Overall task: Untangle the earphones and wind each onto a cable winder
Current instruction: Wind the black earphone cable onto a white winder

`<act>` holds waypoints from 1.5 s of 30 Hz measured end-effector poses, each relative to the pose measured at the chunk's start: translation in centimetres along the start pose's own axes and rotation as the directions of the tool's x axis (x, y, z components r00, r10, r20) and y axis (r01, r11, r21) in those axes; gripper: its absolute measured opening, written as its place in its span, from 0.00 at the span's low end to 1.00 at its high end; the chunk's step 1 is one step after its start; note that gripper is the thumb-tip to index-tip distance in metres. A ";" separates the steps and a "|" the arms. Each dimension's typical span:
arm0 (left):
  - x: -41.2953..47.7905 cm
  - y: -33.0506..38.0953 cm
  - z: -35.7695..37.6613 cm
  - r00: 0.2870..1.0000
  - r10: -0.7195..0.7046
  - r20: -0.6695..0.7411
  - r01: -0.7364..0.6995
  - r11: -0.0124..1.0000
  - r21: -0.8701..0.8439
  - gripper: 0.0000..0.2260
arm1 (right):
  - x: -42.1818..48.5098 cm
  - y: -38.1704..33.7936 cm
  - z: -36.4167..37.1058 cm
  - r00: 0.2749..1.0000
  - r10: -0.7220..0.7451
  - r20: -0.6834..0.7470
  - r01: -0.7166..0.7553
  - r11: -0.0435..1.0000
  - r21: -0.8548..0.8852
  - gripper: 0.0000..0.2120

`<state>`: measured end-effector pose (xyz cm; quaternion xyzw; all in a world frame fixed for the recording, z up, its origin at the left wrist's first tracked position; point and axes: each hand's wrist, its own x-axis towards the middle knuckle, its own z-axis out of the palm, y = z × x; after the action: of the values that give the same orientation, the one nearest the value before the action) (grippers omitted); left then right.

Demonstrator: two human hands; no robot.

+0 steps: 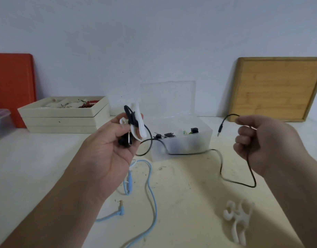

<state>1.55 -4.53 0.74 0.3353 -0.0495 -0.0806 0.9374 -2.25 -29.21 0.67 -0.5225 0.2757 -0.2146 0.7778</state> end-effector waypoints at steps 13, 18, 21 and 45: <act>-0.5 -0.5 0.1 0.986 -0.105 0.132 0.101 0.994 0.039 0.15 | -4.6 2.5 2.8 0.658 -0.092 0.747 0.506 0.789 -0.348 0.16; -0.5 -0.3 0.1 0.992 -0.068 0.105 0.068 0.998 0.004 0.17 | -5.0 4.7 3.8 0.684 -0.064 0.727 0.502 0.765 -0.404 0.07; -0.3 0.1 0.2 0.998 -0.023 0.065 0.025 0.999 -0.029 0.17 | -4.9 4.2 3.2 0.660 0.098 0.744 0.554 0.605 -0.572 0.10; 0.4 0.6 -0.9 0.999 0.053 0.002 -0.052 0.984 0.171 0.12 | 3.2 -2.9 -5.1 0.852 -0.518 0.075 0.300 0.366 -0.881 0.33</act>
<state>2.13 -3.58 0.49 0.4132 -0.0639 -0.0509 0.9070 -3.30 -35.78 1.22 -0.8663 0.2878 -0.2873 0.2901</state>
